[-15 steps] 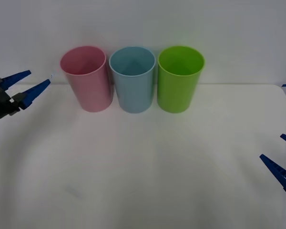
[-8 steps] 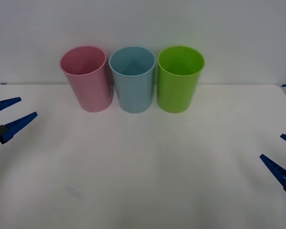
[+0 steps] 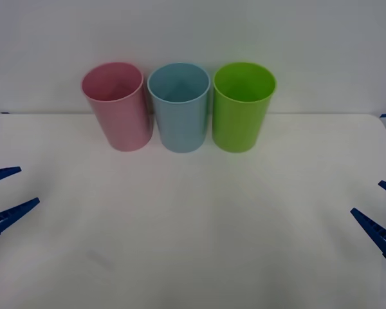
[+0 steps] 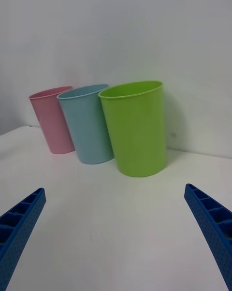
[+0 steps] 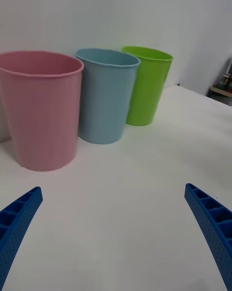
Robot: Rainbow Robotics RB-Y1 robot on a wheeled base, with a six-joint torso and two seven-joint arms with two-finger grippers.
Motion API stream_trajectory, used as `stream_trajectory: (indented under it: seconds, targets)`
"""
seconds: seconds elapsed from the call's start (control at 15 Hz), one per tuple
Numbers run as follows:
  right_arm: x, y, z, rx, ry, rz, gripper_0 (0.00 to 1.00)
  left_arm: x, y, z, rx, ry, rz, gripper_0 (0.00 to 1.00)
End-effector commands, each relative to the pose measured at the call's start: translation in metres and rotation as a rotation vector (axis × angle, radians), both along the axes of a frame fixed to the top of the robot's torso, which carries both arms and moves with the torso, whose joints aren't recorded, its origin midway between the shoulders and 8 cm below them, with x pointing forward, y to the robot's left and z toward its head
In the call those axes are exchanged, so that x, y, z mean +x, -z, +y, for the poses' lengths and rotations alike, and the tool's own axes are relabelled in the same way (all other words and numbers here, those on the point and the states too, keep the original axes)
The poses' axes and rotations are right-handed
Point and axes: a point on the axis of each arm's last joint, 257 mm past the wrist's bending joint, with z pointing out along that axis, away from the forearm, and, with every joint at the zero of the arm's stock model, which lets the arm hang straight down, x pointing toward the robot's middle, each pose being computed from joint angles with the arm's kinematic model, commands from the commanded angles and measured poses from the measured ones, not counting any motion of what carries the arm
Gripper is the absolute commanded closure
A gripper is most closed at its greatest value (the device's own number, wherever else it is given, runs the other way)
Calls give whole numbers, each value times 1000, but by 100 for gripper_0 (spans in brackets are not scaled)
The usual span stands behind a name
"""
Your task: Grasp the object on the table and drop it into the matching bin: aluminum can to the light blue bin, PET bottle to the pink bin.
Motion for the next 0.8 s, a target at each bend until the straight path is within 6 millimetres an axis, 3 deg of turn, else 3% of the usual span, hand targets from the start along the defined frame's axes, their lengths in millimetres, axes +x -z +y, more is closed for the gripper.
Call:
stream_trajectory:
  seconds: [0.07,0.8]
  targets:
    - [0,0,0,0,0,0,0,-14,6,0,46,37,-13,0]
    - [0,0,0,0,0,0,0,-16,16,-1,55,38,22,0]
